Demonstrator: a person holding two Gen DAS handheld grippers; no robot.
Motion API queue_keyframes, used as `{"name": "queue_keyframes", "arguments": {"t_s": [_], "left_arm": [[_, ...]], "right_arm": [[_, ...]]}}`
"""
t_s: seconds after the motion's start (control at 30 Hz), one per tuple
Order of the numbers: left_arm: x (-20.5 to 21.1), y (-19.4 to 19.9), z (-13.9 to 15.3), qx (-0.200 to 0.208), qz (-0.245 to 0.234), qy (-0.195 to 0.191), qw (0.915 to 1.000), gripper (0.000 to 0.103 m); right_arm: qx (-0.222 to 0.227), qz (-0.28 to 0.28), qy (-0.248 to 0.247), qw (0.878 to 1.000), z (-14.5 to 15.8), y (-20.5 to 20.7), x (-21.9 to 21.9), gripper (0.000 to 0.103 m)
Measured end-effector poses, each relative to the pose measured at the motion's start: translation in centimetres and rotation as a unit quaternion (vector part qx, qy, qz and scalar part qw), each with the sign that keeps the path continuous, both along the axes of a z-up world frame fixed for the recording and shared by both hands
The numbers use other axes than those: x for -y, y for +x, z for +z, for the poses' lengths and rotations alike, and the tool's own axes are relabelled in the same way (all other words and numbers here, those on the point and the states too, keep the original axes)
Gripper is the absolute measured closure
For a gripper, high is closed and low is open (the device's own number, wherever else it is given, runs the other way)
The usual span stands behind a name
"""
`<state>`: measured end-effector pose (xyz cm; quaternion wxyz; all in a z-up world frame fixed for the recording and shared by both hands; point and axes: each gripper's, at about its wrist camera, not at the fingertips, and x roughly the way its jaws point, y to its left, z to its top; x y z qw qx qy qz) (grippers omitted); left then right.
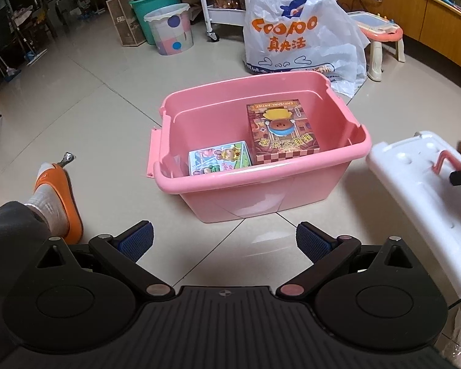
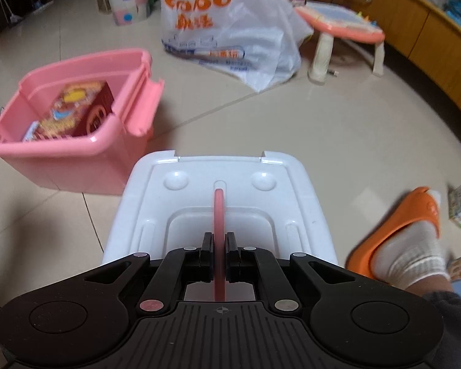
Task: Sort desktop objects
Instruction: 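Grasp the lid handle with the right gripper and lift the lid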
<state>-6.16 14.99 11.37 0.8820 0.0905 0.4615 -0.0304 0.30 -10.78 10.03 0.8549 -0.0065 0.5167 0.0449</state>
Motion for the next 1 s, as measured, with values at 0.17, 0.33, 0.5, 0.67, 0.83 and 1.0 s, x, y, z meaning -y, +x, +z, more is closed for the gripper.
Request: {"name": "queue_keyframes", "arguments": {"t_s": [0.17, 0.33, 0.5, 0.67, 0.83, 1.0], "left_arm": [[-0.8, 0.0, 0.4, 0.001, 0.014, -0.013, 0.9998, 0.002], [-1.4, 0.0, 0.7, -0.003, 0.020, -0.020, 0.9996, 0.002], [-1.6, -0.2, 1.1, 0.000, 0.022, -0.026, 0.9994, 0.002], [-1.8, -0.1, 1.0, -0.007, 0.029, -0.032, 0.9990, 0.002], [-1.9, 0.1, 1.1, -0.009, 0.034, -0.042, 0.9985, 0.002], [-2.2, 0.2, 1.1, -0.011, 0.039, -0.048, 0.9980, 0.002]], "right_arm": [[0.039, -0.013, 0.002, 0.999, 2.8, -1.3, 1.0, 0.098], [0.072, -0.017, 0.006, 0.997, 5.1, -1.8, 1.3, 0.098], [0.097, -0.017, 0.021, 0.995, 7.2, -2.1, 1.5, 0.098], [0.122, 0.000, 0.027, 0.992, 9.3, -2.3, 1.1, 0.098], [0.147, 0.008, 0.031, 0.989, 11.0, -1.8, 0.6, 0.098], [0.164, 0.015, 0.043, 0.985, 11.7, -0.6, -0.9, 0.098]]}}
